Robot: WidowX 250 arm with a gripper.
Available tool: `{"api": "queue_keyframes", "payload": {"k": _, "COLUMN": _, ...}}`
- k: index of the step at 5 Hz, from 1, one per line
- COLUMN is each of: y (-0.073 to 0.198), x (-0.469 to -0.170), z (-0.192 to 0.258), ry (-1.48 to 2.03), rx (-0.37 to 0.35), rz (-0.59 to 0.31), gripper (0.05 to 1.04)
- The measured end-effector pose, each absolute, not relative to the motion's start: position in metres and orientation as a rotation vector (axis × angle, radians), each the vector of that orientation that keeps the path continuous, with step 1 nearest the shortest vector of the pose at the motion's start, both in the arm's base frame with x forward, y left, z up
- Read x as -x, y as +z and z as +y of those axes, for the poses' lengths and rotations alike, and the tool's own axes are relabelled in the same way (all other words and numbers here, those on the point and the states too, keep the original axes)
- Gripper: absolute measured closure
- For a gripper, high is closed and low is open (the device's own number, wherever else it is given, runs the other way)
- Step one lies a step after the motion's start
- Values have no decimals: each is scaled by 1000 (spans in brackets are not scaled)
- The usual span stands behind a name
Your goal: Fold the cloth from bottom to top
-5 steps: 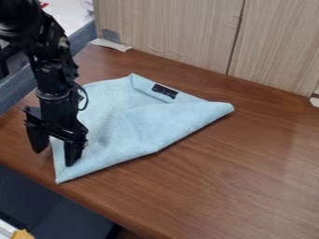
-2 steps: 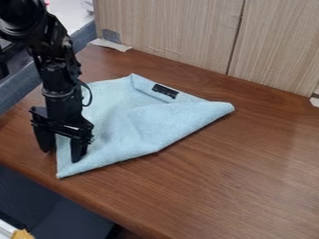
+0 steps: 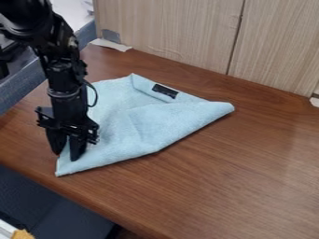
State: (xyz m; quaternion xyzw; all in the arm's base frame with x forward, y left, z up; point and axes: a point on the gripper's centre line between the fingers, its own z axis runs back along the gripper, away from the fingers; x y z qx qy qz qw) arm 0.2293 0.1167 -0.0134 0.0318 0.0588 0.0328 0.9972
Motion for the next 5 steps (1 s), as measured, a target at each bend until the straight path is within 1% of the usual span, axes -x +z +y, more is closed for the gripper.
{"api": "queue_keyframes", "payload": {"k": 1, "y": -12, "x": -229, "z": 114, "ry": 39, "rx": -47, "rz": 114, "gripper": 862}}
{"api": "queue_keyframes", "payload": {"k": 2, "y": -10, "x": -226, "z": 112, "ry": 20, "rx": -39, "rz": 129, "gripper": 1001}}
{"api": "queue_keyframes", "payload": {"k": 3, "y": 7, "x": -229, "z": 110, "ry": 11, "rx": -32, "rz": 93, "gripper": 1027}}
{"api": "queue_keyframes", "payload": {"k": 4, "y": 23, "x": -232, "z": 99, "ry": -8, "rx": -15, "rz": 65, "gripper": 1029}}
{"api": "queue_keyframes", "payload": {"k": 5, "y": 41, "x": -243, "z": 89, "ry": -23, "rx": -16, "rz": 19, "gripper": 1029}}
